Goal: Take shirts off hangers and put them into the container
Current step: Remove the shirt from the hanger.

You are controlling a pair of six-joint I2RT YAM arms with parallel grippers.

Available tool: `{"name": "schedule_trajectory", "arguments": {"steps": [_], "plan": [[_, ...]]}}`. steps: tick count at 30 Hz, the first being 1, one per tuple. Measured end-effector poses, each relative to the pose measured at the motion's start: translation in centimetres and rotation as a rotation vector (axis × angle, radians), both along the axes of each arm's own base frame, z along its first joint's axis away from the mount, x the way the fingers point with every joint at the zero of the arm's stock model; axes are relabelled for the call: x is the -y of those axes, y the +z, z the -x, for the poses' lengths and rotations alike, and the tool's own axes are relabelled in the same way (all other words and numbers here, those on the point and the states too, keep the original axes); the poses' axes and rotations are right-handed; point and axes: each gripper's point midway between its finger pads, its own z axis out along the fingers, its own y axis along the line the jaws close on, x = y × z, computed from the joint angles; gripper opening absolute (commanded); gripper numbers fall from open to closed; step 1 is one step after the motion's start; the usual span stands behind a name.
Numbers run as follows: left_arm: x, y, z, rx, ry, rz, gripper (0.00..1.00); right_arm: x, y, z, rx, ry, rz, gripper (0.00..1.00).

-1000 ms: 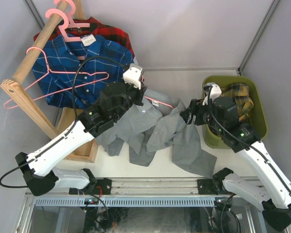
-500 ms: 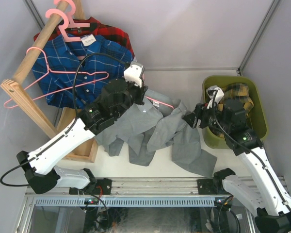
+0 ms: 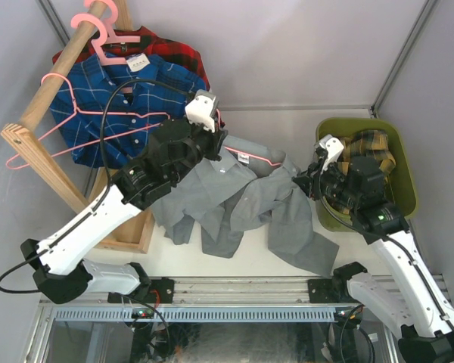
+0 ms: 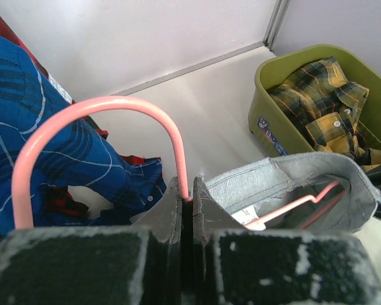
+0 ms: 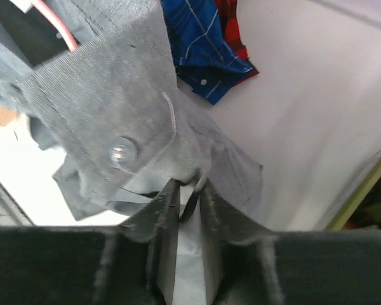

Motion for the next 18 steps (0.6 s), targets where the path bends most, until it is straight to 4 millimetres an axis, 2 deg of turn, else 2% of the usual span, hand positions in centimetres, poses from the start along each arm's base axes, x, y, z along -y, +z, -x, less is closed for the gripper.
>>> {"name": "schedule_trajectory", "arguments": {"steps": [1,3,11,18], "plan": [[0.0,0.1,0.1,0.001,-0.001,0.002,0.00,0.1,0.1,0.0,0.014,0.004,0.012,0.17],[-0.1,0.2,0.2,0.002,-0.002,0.004,0.00,0.2,0.2,0.0,0.036,0.012,0.029,0.00],[-0.8,0.9,0.4,0.015,0.016,0.016,0.00,0.7,0.5,-0.4,0.043,-0.030,0.022,0.00],[-2.1,2.3,1.4,0.052,0.017,0.062,0.00,1.2,-0.3,-1.6,-0.070,-0.123,-0.088,0.00]]}}
